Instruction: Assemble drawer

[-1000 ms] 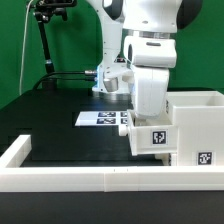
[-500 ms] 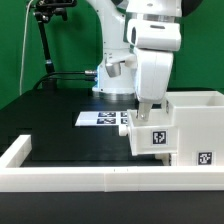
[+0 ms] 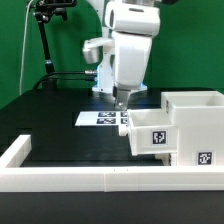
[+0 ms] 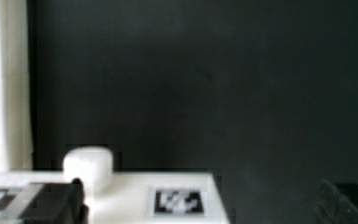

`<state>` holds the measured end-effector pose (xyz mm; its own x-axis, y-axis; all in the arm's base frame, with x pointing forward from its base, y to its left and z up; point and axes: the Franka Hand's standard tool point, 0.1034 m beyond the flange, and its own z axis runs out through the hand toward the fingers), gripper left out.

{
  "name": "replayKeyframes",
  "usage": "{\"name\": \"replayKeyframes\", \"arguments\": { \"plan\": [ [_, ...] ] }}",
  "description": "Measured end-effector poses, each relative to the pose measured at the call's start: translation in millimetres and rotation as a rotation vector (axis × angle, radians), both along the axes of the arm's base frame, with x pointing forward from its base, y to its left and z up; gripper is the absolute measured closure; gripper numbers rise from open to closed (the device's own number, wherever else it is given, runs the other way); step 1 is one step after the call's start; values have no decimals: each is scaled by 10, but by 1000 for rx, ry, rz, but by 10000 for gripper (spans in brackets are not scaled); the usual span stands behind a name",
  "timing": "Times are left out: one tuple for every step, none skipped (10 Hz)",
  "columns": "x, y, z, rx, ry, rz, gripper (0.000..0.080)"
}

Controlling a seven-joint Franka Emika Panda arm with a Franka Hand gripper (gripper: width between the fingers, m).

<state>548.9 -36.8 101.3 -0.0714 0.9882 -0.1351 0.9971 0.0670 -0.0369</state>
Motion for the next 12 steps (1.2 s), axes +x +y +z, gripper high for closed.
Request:
{"name": "replayKeyframes", "arguments": {
  "plan": [
    [-1,4,0,4,2,5,151],
    [-5,-22,-2,11,4,4,151],
    [-8,-31,-6,13,5,7,151],
    [-20,-82,-23,28,12,11,151],
    [-27,-143,-78,78,27,34,151],
    [9,-231,-124,129,36,21,151],
    [43,-301,-148,167,44,20,151],
    [49,-347,-178,184,50,8,151],
    [28,-385,-226,225,64,-2,151],
    [19,-403,-269,240,67,-23,151],
    [12,-341,-298,237,71,-47,151],
    [4,-255,-331,240,78,-57,151]
  ]
}}
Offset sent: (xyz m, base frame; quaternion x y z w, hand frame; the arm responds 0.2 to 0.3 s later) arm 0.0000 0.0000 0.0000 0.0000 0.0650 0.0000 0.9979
